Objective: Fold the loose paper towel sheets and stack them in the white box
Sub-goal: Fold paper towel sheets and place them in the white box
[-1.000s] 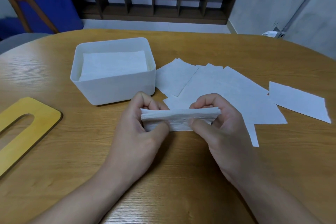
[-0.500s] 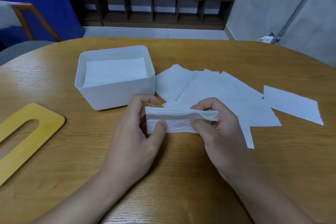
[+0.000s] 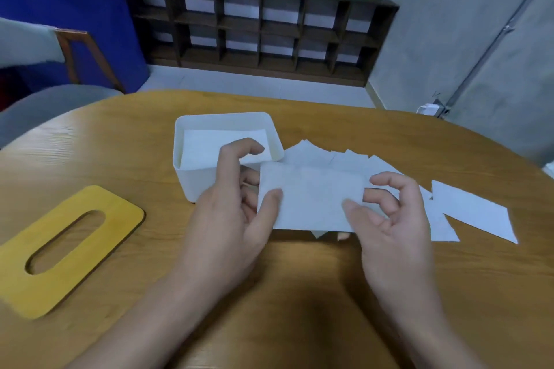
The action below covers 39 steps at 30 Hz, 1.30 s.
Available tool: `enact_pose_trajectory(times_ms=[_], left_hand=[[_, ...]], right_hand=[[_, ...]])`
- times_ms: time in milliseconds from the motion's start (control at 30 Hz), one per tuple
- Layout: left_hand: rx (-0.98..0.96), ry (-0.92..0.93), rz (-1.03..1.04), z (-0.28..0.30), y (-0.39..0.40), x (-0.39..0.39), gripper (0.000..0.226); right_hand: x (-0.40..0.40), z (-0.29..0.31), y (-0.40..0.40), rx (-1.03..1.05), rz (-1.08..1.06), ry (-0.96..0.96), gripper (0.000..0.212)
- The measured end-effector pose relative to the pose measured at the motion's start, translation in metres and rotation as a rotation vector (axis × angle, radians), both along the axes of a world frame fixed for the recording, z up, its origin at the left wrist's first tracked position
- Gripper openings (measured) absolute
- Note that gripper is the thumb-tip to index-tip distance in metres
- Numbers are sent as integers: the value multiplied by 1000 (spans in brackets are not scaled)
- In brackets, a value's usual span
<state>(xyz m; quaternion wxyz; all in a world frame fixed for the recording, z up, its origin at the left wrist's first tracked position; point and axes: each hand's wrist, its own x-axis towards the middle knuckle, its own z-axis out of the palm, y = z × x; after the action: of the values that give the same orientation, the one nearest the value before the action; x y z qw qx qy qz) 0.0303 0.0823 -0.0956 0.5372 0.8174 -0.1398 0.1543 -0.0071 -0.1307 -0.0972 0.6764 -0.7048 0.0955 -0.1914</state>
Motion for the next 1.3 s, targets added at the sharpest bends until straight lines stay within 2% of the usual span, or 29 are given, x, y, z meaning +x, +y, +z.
enact_pose_trajectory(times_ms=[167,267,467,600,767,900,1000,1067,1200,1300], left_hand=[[23,-125,134,14,26,18,19],[10,-131,223,14,46,38,14],[165,-91,393,0,66,65,12],[268,-18,433,-4,69,71,10],[383,-64,495,-7,70,73,14],[441,-144,454,-6,66,73,16],[493,-132,431,-7,61,73,29],[477,-147,445,-7,58,73,28],[389,-299,400,1,43,64,10],[297,-341,244,-2,19,50,9]], right_hand=[[39,35,25,-207,50,-61,14],[73,47,43,-351,110,-92,9],[127,39,72,-625,137,-103,14],[138,27,75,-802,195,-26,10],[137,29,74,-1106,165,-16,5],[142,33,72,-1156,183,-5,5],[146,38,72,-1133,250,91,6],[146,40,69,-1103,256,76,7],[133,47,52,-909,206,-81,8],[113,49,32,-782,186,-81,8]])
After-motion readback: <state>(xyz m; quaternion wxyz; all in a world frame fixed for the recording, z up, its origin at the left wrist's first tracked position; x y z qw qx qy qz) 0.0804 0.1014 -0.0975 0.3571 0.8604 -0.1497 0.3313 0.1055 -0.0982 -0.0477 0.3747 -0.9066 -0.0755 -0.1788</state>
